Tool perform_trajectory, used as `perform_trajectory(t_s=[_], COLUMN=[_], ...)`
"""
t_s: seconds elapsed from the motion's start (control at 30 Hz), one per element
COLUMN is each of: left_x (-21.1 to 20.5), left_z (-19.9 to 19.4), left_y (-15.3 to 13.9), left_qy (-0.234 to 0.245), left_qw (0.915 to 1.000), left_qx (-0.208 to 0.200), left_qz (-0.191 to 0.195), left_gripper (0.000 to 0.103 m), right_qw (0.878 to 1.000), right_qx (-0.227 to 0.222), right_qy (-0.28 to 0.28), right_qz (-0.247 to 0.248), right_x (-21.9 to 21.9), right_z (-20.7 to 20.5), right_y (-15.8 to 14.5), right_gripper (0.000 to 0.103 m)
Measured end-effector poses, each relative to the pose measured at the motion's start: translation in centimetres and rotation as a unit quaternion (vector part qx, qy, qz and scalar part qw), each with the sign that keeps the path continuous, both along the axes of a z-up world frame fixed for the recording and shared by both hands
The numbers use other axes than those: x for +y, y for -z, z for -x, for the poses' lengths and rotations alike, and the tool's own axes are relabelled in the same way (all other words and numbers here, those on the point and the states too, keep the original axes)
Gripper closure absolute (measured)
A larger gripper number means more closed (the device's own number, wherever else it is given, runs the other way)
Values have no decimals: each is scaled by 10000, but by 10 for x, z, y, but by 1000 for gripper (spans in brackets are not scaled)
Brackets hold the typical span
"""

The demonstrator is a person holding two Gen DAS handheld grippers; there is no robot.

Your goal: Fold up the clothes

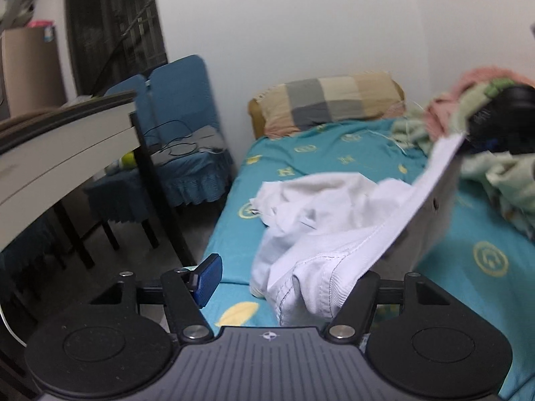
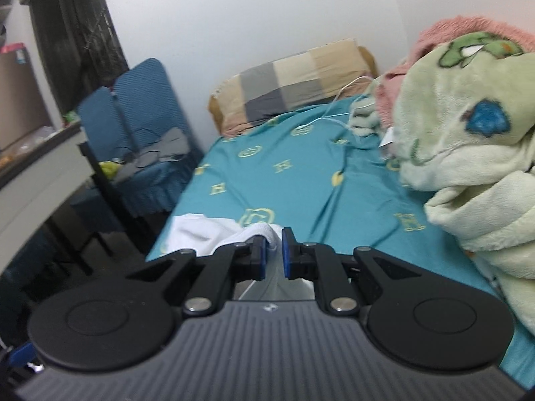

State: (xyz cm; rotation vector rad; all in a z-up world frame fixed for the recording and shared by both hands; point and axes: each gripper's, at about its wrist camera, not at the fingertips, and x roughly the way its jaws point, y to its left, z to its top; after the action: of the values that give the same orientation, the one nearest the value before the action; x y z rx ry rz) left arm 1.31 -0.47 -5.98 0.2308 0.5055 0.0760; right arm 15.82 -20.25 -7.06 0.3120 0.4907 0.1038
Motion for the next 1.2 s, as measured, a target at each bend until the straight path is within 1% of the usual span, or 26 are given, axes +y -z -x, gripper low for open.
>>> perform_trajectory(t_s=[0.07, 0.1, 0.17, 0.2, 0.27, 0.33, 0.4, 0.47, 0.5, 0.57, 0.63, 0.7, 0.8, 0.9, 0.97, 1.07, 1.17, 1.2], left_x=[0, 6, 21, 28, 42, 51, 55, 56, 56, 52, 49, 51, 56, 64, 68, 67, 65, 63], left_z=[2, 0, -7, -12, -19, -23, -21, -14, -8, 5, 18, 28, 43, 66, 83, 117, 153, 164], left_y=[1, 1, 0, 0, -3, -8, -18, -37, -50, -88, -127, -173, -243, -311, -352, -405, -450, -463], left_qy=[-47, -122, -268, -349, -468, -495, -477, -395, -341, -230, -124, -61, 5, 80, 162, 250, 382, 434], left_qw=[10000, 9997, 9979, 9964, 9930, 9895, 9860, 9811, 9778, 9706, 9599, 9479, 9318, 9190, 9154, 9092, 9010, 8998], left_qx=[-4, -22, -45, -56, -120, -284, -549, -973, -1229, -1813, -2368, -2743, -3203, -3537, -3614, -3818, -4059, -4095], left_qz=[40, 199, 594, 770, 1074, 1331, 1500, 1625, 1662, 1567, 1494, 1619, 1708, 1743, 1764, 1641, 1484, 1441], left_gripper=[50, 52, 64, 68, 80, 88, 91, 94, 94, 96, 97, 98, 98, 98, 98, 98, 98, 98], right_qw=[9998, 9996, 9985, 9976, 9954, 9969, 9993, 9986, 9974, 9919, 9831, 9721, 9568, 9395, 9304, 9162, 8996, 8941], right_qx=[66, 143, 451, 622, 896, 716, 187, -354, -593, -1136, -1698, -2215, -2821, -3364, -3620, -3980, -4344, -4456], right_qy=[47, 39, -57, -114, -199, -183, -77, 120, 233, 445, 585, 681, 646, 545, 471, 367, 318, 305], right_qz=[154, 242, 292, 296, 267, 259, 328, 378, 343, 344, 358, 350, 288, 337, 323, 284, 320, 326], right_x=[2, 2, 5, 6, 7, 11, 16, 19, 20, 21, 22, 22, 18, 18, 16, 11, 6, 5], right_z=[0, 0, -5, -8, -13, -9, 3, 16, 22, 37, 53, 69, 90, 120, 143, 180, 222, 236], right_y=[4, 6, 14, 18, 24, 22, 10, -9, -21, -51, -90, -131, -197, -262, -301, -352, -393, -406], right_gripper=[90, 90, 90, 90, 90, 90, 90, 90, 90, 90, 90, 90, 90, 90, 90, 90, 90, 90])
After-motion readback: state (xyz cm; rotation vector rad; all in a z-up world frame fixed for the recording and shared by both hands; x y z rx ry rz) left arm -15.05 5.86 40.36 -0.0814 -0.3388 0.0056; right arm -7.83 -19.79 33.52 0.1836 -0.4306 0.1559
